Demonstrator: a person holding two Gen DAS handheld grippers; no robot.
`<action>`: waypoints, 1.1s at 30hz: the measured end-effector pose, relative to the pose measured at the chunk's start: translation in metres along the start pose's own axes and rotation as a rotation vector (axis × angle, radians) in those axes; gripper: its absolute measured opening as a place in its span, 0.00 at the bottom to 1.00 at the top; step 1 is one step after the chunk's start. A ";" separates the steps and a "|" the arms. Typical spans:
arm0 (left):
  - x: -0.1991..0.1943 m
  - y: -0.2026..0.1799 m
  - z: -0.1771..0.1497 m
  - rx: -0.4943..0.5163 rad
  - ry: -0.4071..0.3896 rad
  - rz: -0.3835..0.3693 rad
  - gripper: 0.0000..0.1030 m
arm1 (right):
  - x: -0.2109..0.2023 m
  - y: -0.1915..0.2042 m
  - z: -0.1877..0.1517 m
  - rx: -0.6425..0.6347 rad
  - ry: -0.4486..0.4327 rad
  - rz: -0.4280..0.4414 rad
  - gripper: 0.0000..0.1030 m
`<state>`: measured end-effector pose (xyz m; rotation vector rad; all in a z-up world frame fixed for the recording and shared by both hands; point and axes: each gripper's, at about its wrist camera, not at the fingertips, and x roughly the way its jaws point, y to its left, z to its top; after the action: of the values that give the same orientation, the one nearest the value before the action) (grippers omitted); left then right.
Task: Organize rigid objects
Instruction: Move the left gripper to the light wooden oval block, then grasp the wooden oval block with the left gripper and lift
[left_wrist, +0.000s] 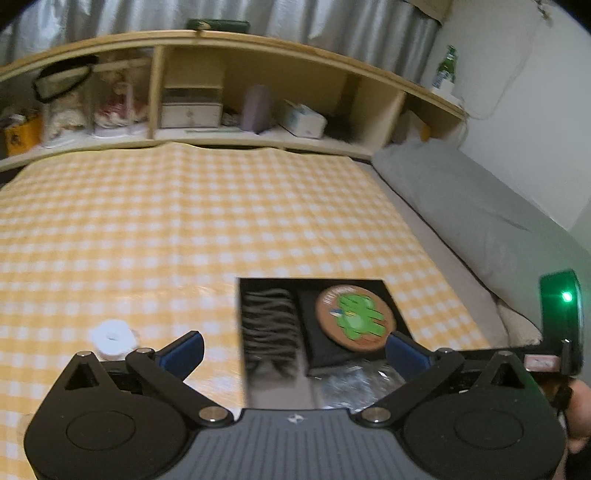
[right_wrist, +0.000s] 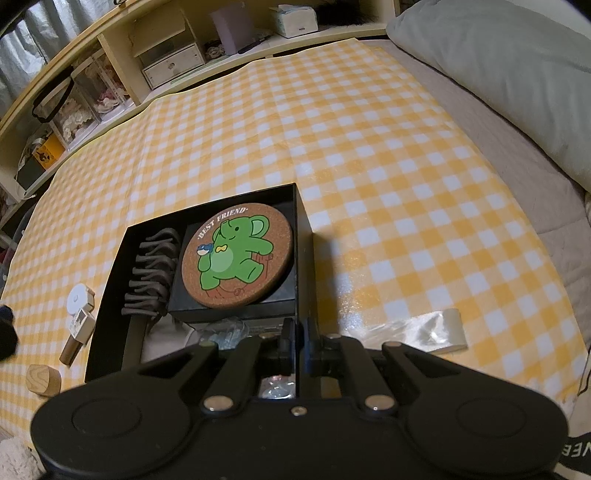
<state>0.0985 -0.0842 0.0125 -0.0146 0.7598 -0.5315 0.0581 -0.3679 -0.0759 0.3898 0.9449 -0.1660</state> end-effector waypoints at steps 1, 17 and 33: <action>-0.002 0.005 0.001 -0.007 -0.005 0.014 1.00 | 0.000 0.000 0.000 -0.002 0.000 -0.001 0.05; -0.022 0.113 -0.006 0.009 0.088 0.337 1.00 | -0.002 0.001 0.000 -0.023 -0.009 -0.010 0.05; 0.021 0.210 -0.047 -0.168 0.438 0.397 1.00 | -0.002 0.002 -0.001 -0.029 -0.006 -0.013 0.06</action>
<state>0.1759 0.0964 -0.0775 0.0976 1.2008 -0.0869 0.0571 -0.3656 -0.0744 0.3563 0.9429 -0.1650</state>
